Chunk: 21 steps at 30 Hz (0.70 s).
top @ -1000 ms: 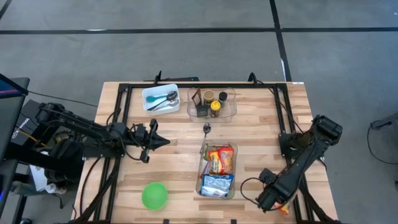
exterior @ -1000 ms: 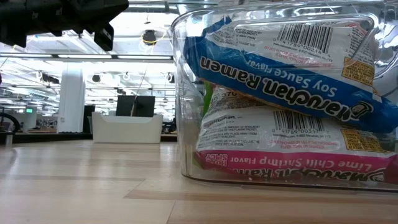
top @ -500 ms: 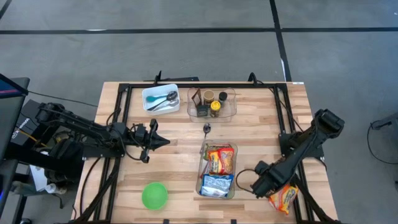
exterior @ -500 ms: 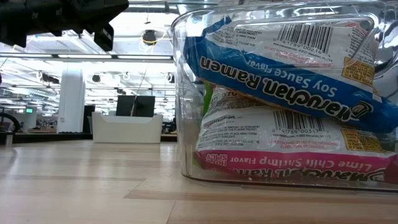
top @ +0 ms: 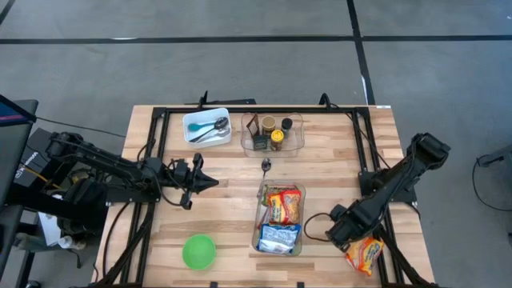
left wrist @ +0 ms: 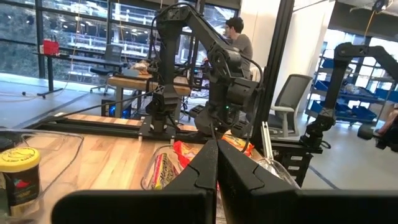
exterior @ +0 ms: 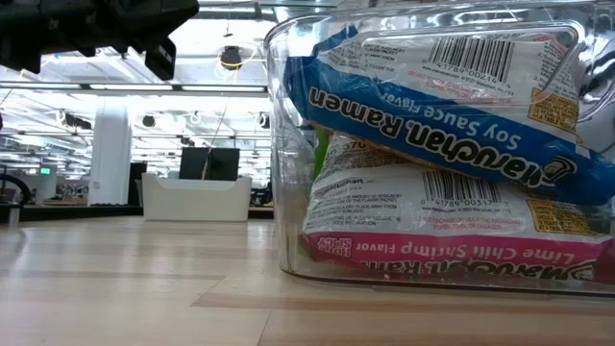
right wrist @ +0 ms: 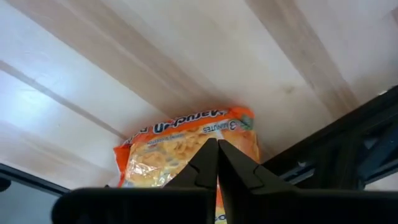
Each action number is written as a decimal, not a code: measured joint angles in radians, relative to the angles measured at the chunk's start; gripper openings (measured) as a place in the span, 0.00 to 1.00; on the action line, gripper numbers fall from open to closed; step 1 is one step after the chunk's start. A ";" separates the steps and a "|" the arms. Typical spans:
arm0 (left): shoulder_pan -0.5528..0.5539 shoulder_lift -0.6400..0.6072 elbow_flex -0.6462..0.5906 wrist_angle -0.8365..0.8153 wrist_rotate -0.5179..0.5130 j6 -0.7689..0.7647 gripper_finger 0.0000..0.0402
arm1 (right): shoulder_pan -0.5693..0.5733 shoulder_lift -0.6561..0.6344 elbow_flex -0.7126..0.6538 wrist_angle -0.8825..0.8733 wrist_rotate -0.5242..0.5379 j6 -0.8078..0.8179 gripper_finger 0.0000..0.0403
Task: Pick & Place Food Item
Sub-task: Put the orange noodle pack into the bottom transparent bin
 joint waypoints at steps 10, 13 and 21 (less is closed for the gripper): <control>0.000 0.000 0.000 0.000 0.000 -0.038 0.00 | 0.000 0.000 -0.007 0.001 -0.004 0.006 0.11; 0.000 0.000 0.000 0.000 0.000 -0.038 0.00 | 0.005 0.000 -0.007 0.000 -0.004 0.045 0.17; 0.000 0.000 0.000 -0.001 0.000 -0.038 0.00 | 0.046 0.000 -0.007 -0.012 -0.005 0.128 0.32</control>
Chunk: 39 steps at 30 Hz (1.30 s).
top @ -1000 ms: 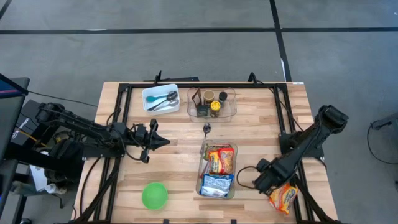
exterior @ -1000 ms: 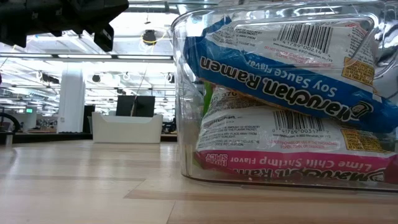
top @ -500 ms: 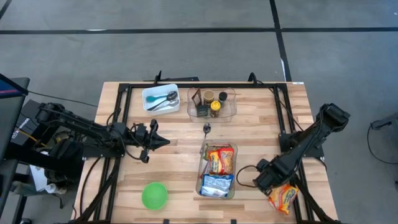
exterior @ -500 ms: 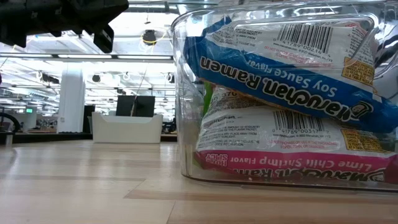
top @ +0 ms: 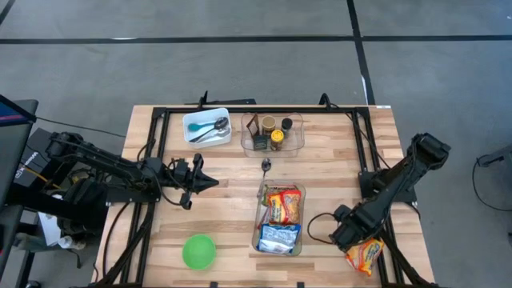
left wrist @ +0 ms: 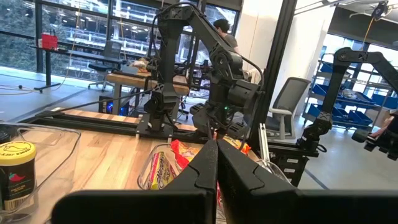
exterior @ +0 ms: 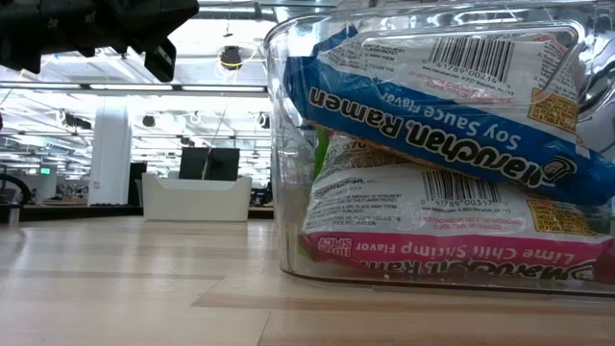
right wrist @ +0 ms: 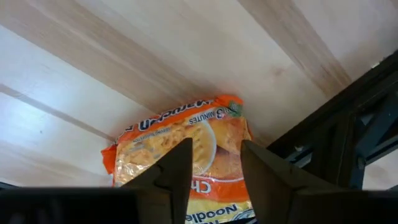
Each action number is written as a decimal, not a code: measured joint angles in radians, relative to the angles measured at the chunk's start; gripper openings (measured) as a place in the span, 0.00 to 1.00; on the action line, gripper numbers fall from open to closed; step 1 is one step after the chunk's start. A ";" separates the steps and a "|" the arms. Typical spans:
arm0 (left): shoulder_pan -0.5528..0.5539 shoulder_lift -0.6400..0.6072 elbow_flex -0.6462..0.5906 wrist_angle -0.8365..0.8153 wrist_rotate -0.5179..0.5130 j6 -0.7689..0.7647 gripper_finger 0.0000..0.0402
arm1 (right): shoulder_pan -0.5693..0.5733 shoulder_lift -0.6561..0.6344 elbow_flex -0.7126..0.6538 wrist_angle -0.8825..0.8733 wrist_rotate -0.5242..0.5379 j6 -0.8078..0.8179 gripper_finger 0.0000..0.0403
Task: Pick & Place Food Item
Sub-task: Put the orange noodle pack into the bottom transparent bin
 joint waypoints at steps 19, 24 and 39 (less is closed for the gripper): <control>0.001 0.000 0.000 0.001 0.000 0.000 0.00 | 0.009 0.000 -0.077 0.070 -0.023 0.026 0.38; 0.001 0.000 0.000 0.001 0.000 0.000 0.00 | 0.014 0.000 -0.077 0.099 -0.023 0.029 0.35; 0.001 0.000 0.000 0.000 0.000 -0.003 0.00 | 0.014 0.000 -0.077 0.106 0.004 0.026 0.33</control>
